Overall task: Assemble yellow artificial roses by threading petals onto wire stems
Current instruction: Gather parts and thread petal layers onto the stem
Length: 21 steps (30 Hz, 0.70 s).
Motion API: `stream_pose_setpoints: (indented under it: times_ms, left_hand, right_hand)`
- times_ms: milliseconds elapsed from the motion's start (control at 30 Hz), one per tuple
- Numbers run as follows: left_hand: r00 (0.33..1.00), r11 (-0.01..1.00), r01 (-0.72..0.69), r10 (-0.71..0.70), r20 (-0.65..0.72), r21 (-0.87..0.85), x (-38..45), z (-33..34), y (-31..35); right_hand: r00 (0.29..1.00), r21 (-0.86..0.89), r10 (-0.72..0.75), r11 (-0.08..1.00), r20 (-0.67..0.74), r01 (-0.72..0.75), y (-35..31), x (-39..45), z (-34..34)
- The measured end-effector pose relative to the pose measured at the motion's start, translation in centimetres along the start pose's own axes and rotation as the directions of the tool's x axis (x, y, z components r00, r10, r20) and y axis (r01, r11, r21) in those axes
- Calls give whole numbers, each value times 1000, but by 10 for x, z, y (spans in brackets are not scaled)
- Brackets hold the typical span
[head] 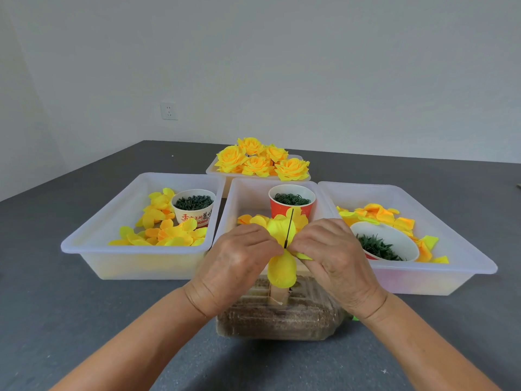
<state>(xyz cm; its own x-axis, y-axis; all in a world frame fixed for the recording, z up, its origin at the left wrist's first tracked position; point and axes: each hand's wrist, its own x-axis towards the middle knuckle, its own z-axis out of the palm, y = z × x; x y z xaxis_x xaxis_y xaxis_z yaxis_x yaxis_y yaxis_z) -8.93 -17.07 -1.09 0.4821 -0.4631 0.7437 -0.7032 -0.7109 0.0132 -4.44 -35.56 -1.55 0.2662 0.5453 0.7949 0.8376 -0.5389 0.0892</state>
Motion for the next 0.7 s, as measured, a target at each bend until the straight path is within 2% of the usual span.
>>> stream_pose_setpoints:
  times_ms: [233, 333, 500, 633, 700]
  left_hand:
    - [999, 999, 30, -29, 33, -36, -1, 0, -2]
    - [998, 997, 44, -41, 54, -56, 0, -2, -3]
    - [964, 934, 264, -265, 29, -240, 2, -5, 2]
    - [861, 798, 490, -505, 54, -351, 13, 0, 3]
    - [821, 747, 557, -560, 110, -362, 16, 3, 4]
  right_hand:
    - [1000, 49, -5, 999, 25, 4, 1, -4, -2]
    - [994, 127, 65, 989, 84, -75, 2, -5, -4]
    - [950, 302, 222, 910, 221, -283, -2, -4, -9]
    - [852, 466, 419, 714, 315, -523, -3, 0, -12]
    - [806, 478, 482, 649, 344, -592, -3, 1, -9]
